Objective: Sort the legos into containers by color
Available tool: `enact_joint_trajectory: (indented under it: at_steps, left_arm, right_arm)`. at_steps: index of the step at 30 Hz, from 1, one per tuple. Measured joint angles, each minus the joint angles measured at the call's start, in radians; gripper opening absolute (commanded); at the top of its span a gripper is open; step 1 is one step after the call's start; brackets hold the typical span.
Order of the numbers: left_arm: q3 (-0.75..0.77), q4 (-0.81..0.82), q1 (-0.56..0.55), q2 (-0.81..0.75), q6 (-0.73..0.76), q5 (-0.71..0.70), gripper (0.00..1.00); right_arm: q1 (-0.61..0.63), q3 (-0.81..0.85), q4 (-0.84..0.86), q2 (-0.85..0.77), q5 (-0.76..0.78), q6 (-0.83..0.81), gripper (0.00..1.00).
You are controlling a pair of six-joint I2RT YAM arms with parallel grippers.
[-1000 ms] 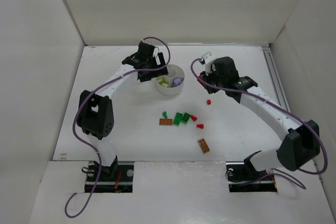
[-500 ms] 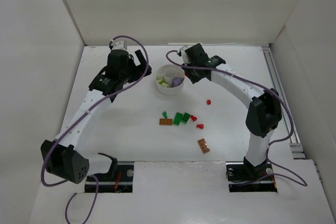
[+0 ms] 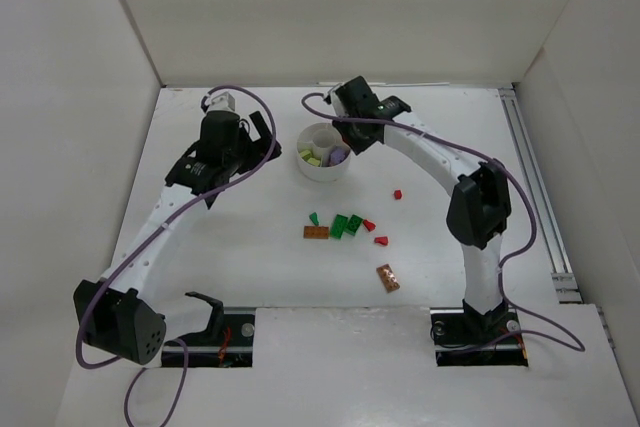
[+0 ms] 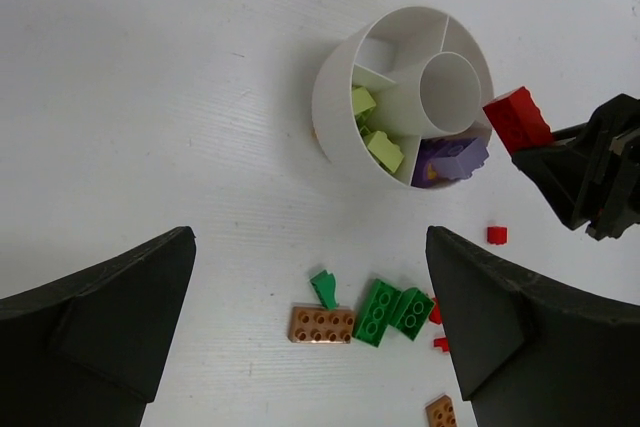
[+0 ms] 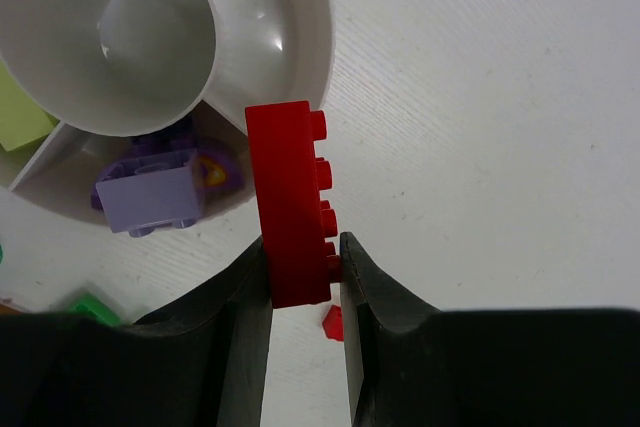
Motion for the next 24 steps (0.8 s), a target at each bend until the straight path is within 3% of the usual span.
enact_joint_trajectory:
  at_steps: [20, 24]
  left_arm:
    - [-0.029, 0.011, 0.011, -0.005, 0.000, 0.045, 0.99]
    - [-0.037, 0.012, 0.011, -0.005, 0.001, 0.048, 0.99]
  right_arm:
    - [0.008, 0.184, -0.075, 0.117, 0.002, -0.001, 0.17]
    - [0.008, 0.192, -0.092, 0.130, 0.003, -0.001, 0.24]
